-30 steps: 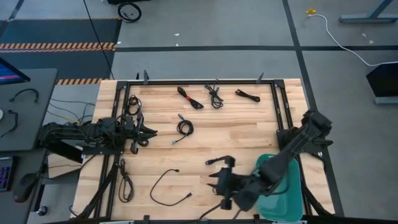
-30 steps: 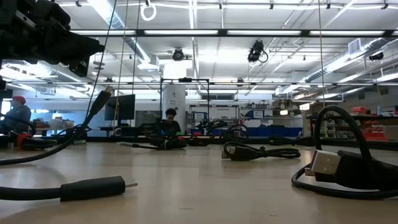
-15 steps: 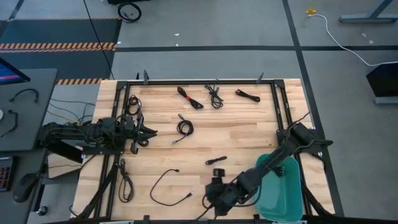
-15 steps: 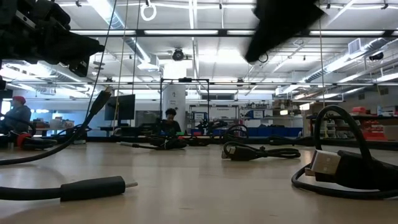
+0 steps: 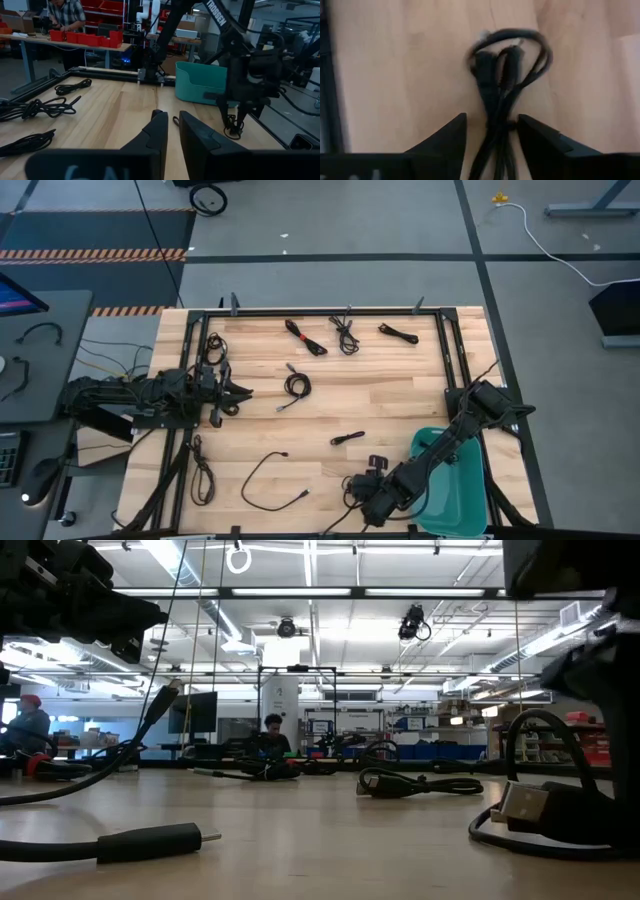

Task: Pick and place USB-C Cables
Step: Put the black charger cable into the blue bin

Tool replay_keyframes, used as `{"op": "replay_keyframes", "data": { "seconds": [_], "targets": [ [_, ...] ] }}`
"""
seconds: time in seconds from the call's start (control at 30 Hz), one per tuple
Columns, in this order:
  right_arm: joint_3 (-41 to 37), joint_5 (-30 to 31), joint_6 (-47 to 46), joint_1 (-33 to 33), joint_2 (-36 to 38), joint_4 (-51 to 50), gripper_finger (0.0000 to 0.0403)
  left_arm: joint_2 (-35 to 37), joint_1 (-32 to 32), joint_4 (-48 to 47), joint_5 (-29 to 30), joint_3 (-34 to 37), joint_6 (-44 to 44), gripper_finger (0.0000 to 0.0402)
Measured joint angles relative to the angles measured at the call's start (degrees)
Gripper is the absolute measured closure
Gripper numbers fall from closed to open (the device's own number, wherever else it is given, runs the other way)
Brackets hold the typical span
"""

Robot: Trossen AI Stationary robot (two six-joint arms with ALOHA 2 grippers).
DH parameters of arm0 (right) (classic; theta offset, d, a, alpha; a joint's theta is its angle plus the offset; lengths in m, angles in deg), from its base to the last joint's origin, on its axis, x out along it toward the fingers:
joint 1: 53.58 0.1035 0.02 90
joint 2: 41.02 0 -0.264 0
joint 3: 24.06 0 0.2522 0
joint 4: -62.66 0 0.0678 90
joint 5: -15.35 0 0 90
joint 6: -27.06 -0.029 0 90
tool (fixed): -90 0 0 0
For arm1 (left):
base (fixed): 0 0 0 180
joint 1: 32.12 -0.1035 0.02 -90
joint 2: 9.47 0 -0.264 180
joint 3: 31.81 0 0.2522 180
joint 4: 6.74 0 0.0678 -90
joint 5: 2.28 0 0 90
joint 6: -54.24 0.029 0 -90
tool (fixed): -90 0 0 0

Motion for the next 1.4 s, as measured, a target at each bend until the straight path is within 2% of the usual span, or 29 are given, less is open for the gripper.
{"op": "replay_keyframes", "data": {
  "seconds": [0.13,0.23,0.37,0.43,0.53,0.67,0.8,0.9,1.07,1.17,1.3,1.4],
  "targets": [
    [-3.63,2.44,-0.22,-0.58,0.41,5.48,0.0306,0.0,0.0,0.0,0.0,0.0,-0.26,0.035],
    [-3.62,4.85,1.8,-0.65,0.69,5.26,0.0369,-0.01,0.0,0.0,0.03,0.0,-2.65,0.0346],
    [-0.15,8.23,3.99,-0.73,2.68,-0.66,0.0371,-0.01,0.0,0.0,-0.02,0.0,-11.58,0.0342],
    [4.29,9.94,4.04,-0.28,5.62,-3.43,0.0371,-0.02,0.0,0.0,-0.02,0.0,-15.16,0.0344],
    [11.56,11.54,4.06,2.23,8.91,-12.8,0.0371,-0.02,0.0,0.02,0.0,0.0,-16.65,0.0349],
    [20.94,8.67,-0.4,6.71,10.93,-28.43,0.0371,-0.01,0.0,0.02,-0.02,0.0,-16.96,0.035],
    [25.29,0.66,-14.15,11.09,11.97,-45.78,0.0371,0.0,0.0,0.0,-0.02,0.0,-16.96,0.035],
    [24.41,-5.49,-21.57,13.83,12.09,-54.68,0.0371,-0.01,0.0,0.0,0.0,0.0,-16.79,0.0353],
    [16.37,-13.68,-20.22,16.49,11.95,-58.05,0.0371,-0.02,0.0,0.0,0.0,0.0,-16.58,0.0352],
    [11.0,-15.85,-19.31,16.65,12.12,-56.23,0.0371,0.0,0.0,-0.02,0.0,0.0,-16.59,0.0352],
    [4.36,-15.89,-16.34,15.7,12.06,-49.73,0.0371,-0.02,0.0,-0.02,0.0,0.0,-16.59,0.0352],
    [-0.19,-15.91,-14.87,14.76,12.06,-44.49,0.0356,-0.02,0.01,-0.02,0.0,0.0,-16.59,0.0351]
  ]
}}
